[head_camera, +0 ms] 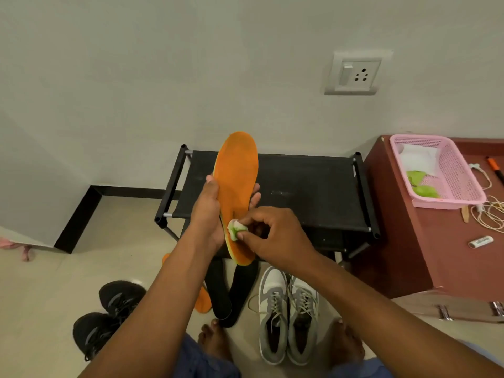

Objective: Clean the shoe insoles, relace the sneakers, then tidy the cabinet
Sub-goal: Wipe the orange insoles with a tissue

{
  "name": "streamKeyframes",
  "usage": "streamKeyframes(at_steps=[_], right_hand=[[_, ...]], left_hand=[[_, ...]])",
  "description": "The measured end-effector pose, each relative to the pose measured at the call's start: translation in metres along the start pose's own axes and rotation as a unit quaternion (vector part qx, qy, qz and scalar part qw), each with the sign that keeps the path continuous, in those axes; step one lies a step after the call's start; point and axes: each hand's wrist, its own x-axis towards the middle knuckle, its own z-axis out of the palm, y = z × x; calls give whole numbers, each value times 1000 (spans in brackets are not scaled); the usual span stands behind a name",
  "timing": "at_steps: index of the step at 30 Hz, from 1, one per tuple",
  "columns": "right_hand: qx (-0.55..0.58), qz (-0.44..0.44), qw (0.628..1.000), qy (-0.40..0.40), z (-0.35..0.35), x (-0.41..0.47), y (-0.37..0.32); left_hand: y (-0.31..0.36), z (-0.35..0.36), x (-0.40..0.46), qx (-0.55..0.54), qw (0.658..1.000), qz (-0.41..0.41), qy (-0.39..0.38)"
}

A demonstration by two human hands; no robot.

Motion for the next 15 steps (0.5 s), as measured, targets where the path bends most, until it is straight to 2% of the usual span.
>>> streamKeyframes(at_steps=[3,5,9,12,15], right_hand=[[111,23,990,-82,-1,1,-4],[144,22,984,-107,-3,2,-3],[156,47,980,-119,1,1,5],[150,87,977,-124,14,0,16],[125,136,972,-145,29,-1,29]], left_hand=[[15,-3,0,4,997,70,18],[27,-5,-6,34,993,115,23],[48,-25,-29,190,964,185,13],[49,-66,-41,339,923,180,29],[26,-129,-49,443,887,114,68]])
